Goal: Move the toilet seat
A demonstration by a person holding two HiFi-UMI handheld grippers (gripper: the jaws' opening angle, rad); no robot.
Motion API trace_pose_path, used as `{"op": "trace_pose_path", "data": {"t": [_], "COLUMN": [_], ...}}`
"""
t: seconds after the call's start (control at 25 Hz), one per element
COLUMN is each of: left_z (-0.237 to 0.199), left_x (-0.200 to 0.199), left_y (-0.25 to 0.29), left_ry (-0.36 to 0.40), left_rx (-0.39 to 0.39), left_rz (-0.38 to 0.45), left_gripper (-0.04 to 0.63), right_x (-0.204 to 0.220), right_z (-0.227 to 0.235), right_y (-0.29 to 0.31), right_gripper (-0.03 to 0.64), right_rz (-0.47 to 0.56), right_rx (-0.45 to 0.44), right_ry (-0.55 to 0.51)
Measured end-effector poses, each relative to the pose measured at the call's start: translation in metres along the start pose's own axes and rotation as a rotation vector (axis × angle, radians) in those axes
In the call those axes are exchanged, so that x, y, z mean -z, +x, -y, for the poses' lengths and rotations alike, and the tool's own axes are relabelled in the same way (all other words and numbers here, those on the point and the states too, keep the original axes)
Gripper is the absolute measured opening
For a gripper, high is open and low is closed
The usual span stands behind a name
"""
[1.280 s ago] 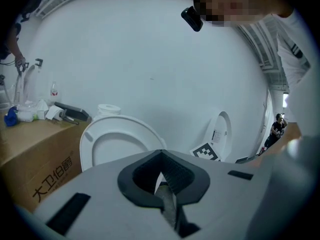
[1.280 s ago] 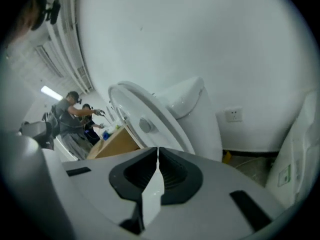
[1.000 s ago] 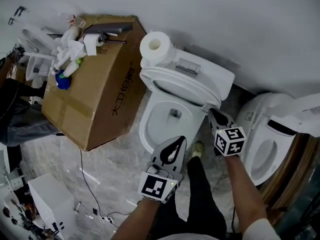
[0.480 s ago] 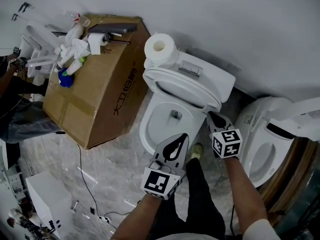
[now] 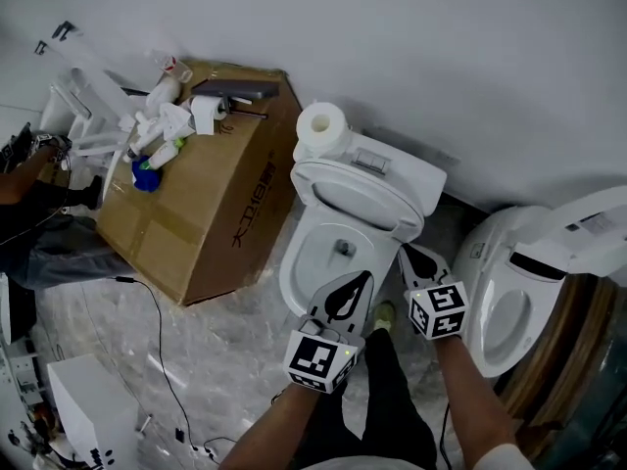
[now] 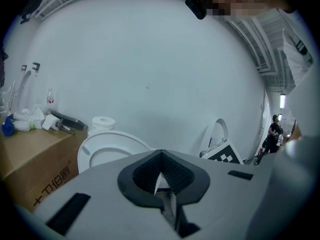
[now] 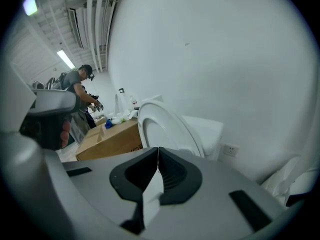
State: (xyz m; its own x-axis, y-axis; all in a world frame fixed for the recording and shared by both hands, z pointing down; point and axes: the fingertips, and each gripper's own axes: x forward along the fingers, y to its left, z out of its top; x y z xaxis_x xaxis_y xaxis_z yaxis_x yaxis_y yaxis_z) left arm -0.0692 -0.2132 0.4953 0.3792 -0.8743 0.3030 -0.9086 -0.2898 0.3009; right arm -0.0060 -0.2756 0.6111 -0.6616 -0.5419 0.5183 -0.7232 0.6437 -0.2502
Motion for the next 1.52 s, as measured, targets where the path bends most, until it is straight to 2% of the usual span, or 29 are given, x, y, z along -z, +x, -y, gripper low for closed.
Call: {"op": "trace_pose_path", "data": {"t": [0.56, 0.92, 1.16, 1.52], "left_z": [0.061, 0.090, 0.091, 0.108], "left_x": [-0.091, -0.129, -0.156, -0.196], "left_y": [-0.069, -0.130, -0.170, -0.206], "left_ry": [0.066, 0.081, 0.064, 0.133], "left_rx": [0.115, 0.189, 0.184, 0.220], "left_rz": [0.069, 0.096, 0.110, 0.180], "left_gripper": [0.009, 0.009, 0.009, 0.009], "right_x": [-0.114, -0.155, -0.178, -0.212], "right_z": [-0.082, -0.143, -0.186, -0.221], "right_y": [-0.117, -0.182, -0.226, -0.263], "right_gripper": [0.017, 0.017, 0.017, 0.017], "right_rz": [0.197, 0.291, 0.328, 0.402], "right_rx": [0.087, 0.107, 0.092, 0.116], "right_ry": [-0.040, -0.051, -0.030, -0.071]}}
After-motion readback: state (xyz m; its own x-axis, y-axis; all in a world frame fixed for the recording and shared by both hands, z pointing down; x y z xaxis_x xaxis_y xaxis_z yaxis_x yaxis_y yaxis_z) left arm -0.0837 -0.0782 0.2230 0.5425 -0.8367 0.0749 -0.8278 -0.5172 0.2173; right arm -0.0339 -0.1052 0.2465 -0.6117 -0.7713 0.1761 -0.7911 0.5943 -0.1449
